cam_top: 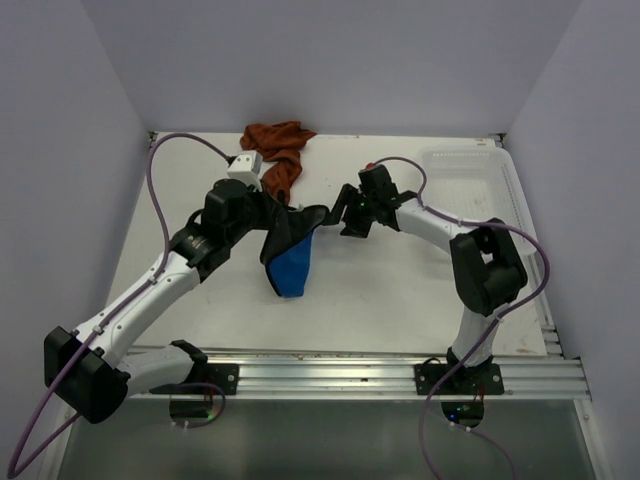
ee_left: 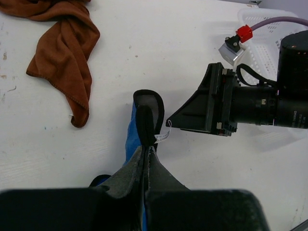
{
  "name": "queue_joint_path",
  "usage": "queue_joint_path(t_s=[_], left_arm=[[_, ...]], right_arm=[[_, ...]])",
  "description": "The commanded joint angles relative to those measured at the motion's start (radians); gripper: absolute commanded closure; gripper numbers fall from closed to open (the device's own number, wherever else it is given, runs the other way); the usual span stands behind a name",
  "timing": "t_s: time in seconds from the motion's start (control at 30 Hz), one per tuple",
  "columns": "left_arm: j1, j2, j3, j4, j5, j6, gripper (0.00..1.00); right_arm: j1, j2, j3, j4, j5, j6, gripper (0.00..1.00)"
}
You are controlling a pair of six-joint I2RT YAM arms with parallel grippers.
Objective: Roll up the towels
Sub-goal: Flatten the towel
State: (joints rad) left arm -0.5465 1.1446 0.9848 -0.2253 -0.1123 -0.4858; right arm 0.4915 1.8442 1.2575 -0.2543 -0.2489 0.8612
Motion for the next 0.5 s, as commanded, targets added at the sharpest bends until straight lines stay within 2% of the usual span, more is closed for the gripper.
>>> queue_joint_path(t_s=[0.0,0.2,0.47], left_arm=[[-0.006,0.004,0.021,-0.017,0.008,0.026,1.00],[-0.006,0.024,0.032,-0.032,0.000,0.038,1.00],[-0.006,0.041,0.029,-0.035,-0.006,0.050,1.00]], right_arm=[[-0.014,-0.022,0.000,0.060,0.032,0.050,0.38],[-0.018,-0.091,-0.036,0.000,0.135,0.002,0.38],[-0.031,0.053,0.066,0.082,0.042,-0.030,0.39]])
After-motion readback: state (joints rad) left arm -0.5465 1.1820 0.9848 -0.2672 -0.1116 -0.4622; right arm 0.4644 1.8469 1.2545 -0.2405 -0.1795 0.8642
